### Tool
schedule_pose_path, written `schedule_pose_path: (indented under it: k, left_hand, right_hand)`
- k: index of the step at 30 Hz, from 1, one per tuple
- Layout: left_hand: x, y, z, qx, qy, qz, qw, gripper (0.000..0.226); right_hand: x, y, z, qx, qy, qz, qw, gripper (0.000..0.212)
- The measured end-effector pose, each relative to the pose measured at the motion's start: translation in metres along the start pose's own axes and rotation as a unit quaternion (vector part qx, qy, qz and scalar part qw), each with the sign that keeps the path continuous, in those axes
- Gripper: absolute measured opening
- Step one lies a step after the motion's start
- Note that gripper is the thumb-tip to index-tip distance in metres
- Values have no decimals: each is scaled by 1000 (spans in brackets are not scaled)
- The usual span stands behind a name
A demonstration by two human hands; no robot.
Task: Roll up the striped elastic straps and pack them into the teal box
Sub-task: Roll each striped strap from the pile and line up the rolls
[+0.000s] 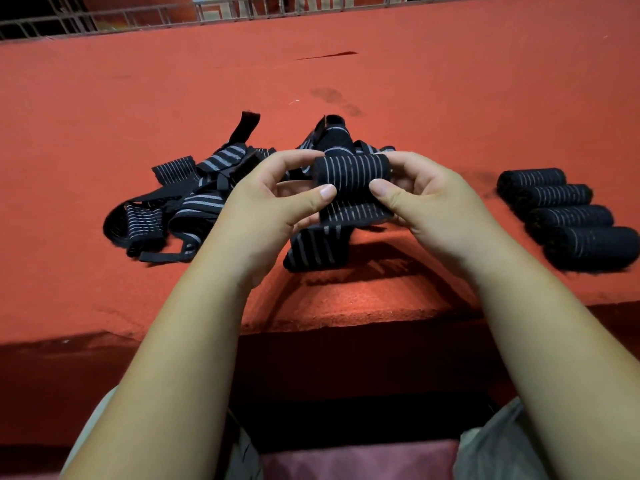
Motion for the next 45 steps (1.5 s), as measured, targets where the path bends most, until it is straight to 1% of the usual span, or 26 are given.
schedule_pose_path:
  k: [4,8,11,15,19,22,26,30,36,38,40,45]
  left_hand:
    - [-3,1,4,27,-37,6,999,35]
    - [-2,2,3,14,-31,3,999,35]
    - [0,2,2,6,-24,0,1000,38]
    - [-3,2,2,7,-26,8,1000,38]
    - [-7,1,2,20,-41,7,999,31]
    - [-8,0,1,25,-26,1,999,28]
    - [-12,0,-1,25,-1,-15,1000,21]
    - [-22,-1,-2,21,14,-36,999,16]
    - [-52,-3,3,17,1,-66,998,14]
    - [-61,-2,8,23,4,-68,997,16]
    - [-72,1,12,32,1,-66,997,22]
    - [-104,6,16,34,-28,-58,997,25]
  right_hand:
    - [0,1,3,17,-5,-6,1000,36]
    - [0,0,6,15,9,-4,1000,41]
    - [0,-1,5,-12,46,-7,999,36]
    - [3,0,5,-9,44,-25,999,28]
    - [7,0,7,-2,66,-27,997,28]
    - [10,-1,8,4,61,-23,998,29]
    - [18,-1,12,12,31,-23,999,32]
    - [32,-4,17,24,-28,-30,999,33]
    - [61,-3,18,31,-90,-50,994,38]
    - [73,-4,17,27,-116,-58,991,38]
    - [87,-5,14,18,-130,-70,989,38]
    - [118,-7,11,-1,-133,-119,984,32]
Point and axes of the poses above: each hand's wrist, its own y-axis towards the middle knuckle, its own x-axis out of the back of the hand, z = x × y, the point moved 7 cm from there along y, towards the middle knuckle, and after that the axes turned 9 degrees about -z, right-handed, at the moved point
